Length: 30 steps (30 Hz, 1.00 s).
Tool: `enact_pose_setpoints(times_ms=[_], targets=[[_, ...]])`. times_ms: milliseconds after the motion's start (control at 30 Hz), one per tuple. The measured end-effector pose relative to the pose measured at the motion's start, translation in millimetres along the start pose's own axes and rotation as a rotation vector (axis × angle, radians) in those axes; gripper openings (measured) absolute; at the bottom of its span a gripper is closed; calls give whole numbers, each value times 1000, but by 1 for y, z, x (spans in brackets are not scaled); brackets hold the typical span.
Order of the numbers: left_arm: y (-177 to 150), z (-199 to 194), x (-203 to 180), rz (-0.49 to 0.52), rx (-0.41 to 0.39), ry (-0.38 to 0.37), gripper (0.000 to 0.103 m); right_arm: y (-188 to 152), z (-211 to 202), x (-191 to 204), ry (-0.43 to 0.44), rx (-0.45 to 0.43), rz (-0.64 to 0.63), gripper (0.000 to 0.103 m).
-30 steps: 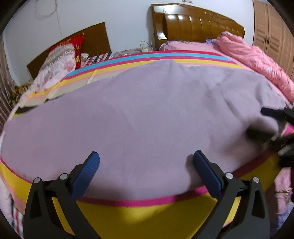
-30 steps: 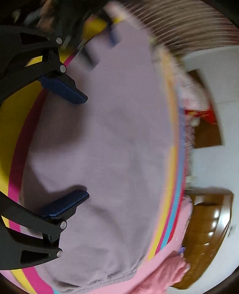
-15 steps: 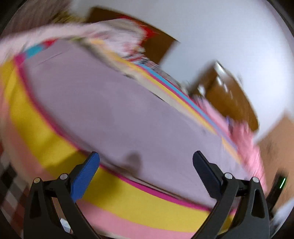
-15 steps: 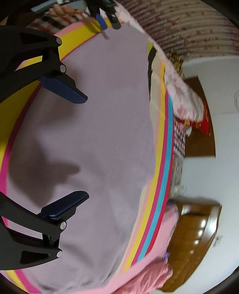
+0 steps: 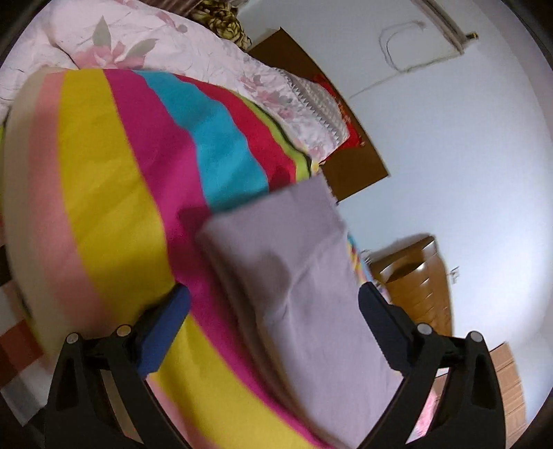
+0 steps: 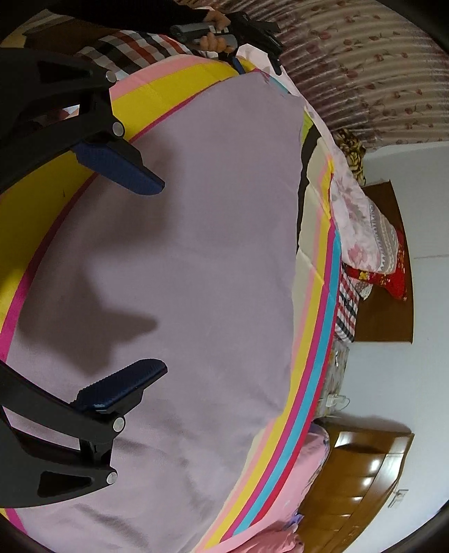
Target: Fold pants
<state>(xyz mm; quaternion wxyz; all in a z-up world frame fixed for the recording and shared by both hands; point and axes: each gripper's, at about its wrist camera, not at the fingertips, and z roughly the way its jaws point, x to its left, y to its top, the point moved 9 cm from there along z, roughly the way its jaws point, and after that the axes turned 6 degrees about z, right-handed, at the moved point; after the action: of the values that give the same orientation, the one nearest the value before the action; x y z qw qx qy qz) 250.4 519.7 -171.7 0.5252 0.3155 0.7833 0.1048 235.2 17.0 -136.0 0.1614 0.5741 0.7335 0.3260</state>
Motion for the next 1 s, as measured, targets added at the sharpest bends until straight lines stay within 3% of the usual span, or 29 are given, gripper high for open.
enact_pose_setpoints(times_ms=[67,133,200,300,367,433,567,600,633,700,767,867,1000], targets=[[10,3,-3,-16,-12,-57,92,3,1,0,-2,-2,11,92],[18,6,-5,-37,-6,-99,71,5,1,1,-1,-1,13,92],[19,8,-5,-29,3,-95,64,6,3,5,-1,1,4,92],[17,14,5,14,4,-33,60,5,5,12,13,5,-6,92],[12,14,6,19,-4,-34,60,5,7,17,19,8,-15,92],[2,11,-3,59,27,-23,73,4,8,22,27,11,-25,92],[-8,18,-14,155,48,17,71,8,12,34,60,21,-34,92],[-5,20,-13,152,42,17,56,12,13,41,83,20,-39,92],[-1,21,-10,129,37,9,36,17,14,48,104,18,-44,92],[3,24,-7,89,29,-29,23,28,18,69,162,23,-70,92],[4,24,-6,98,4,-13,20,41,29,101,222,31,-135,92],[2,21,-11,116,-26,35,17,59,56,146,233,32,-287,92],[7,8,-31,171,-56,80,15,67,91,191,277,114,-393,92]])
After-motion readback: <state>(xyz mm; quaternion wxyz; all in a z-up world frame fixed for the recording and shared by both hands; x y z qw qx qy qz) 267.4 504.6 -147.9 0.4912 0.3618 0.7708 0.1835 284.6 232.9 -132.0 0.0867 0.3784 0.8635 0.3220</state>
